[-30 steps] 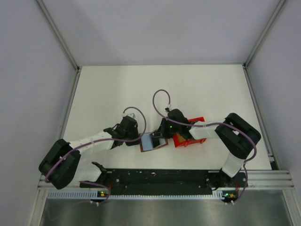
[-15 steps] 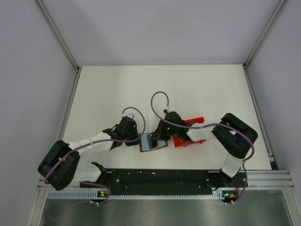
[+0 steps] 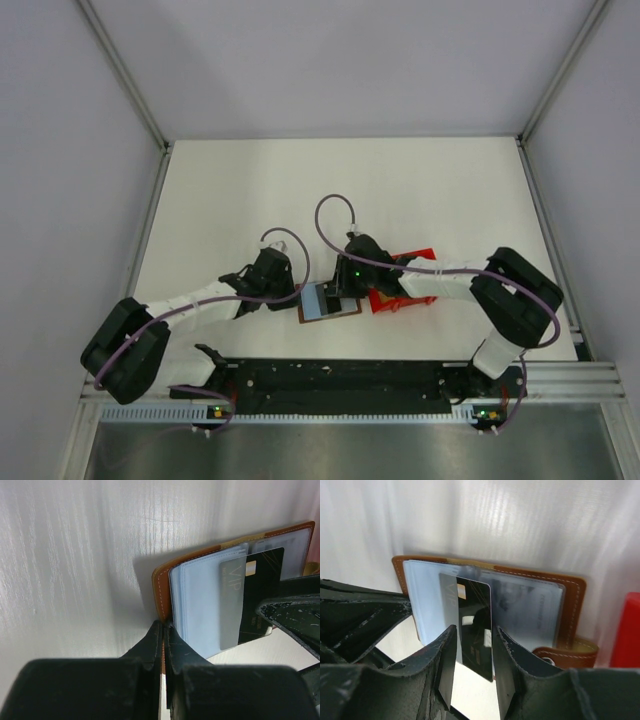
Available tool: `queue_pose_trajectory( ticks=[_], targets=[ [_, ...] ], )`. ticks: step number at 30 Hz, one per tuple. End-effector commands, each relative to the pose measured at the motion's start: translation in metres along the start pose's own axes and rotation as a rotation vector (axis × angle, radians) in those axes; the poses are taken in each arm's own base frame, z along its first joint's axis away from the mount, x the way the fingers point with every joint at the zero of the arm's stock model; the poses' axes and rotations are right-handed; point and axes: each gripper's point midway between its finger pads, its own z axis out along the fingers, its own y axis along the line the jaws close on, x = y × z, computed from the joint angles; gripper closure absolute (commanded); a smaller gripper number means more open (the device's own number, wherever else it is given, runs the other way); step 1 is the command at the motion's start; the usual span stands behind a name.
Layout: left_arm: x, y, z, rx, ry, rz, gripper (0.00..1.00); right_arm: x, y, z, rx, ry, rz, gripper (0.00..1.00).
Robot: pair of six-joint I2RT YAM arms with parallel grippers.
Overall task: Put the credit cards into the card holder
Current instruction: Insert the credit card into the card holder.
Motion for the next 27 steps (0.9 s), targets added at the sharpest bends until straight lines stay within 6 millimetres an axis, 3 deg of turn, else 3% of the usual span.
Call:
queue_pose_trajectory(
  ticks=[1, 17, 27],
  targets=[
    [0.007, 0.020, 0.000, -0.067, 0.009, 0.016, 1.00, -0.004, -0.011, -0.013, 0.092, -0.013, -0.070, 0.65],
    [0.006, 0.008, 0.000, -0.016, 0.021, 0.026, 1.00, 0.012, 0.032, 0.005, -0.072, 0.073, -0.108, 0.71],
    [0.006, 0.005, 0.000, -0.001, 0.021, 0.033, 1.00, 0.006, 0.056, 0.010, -0.152, 0.072, -0.157, 0.73]
  ],
)
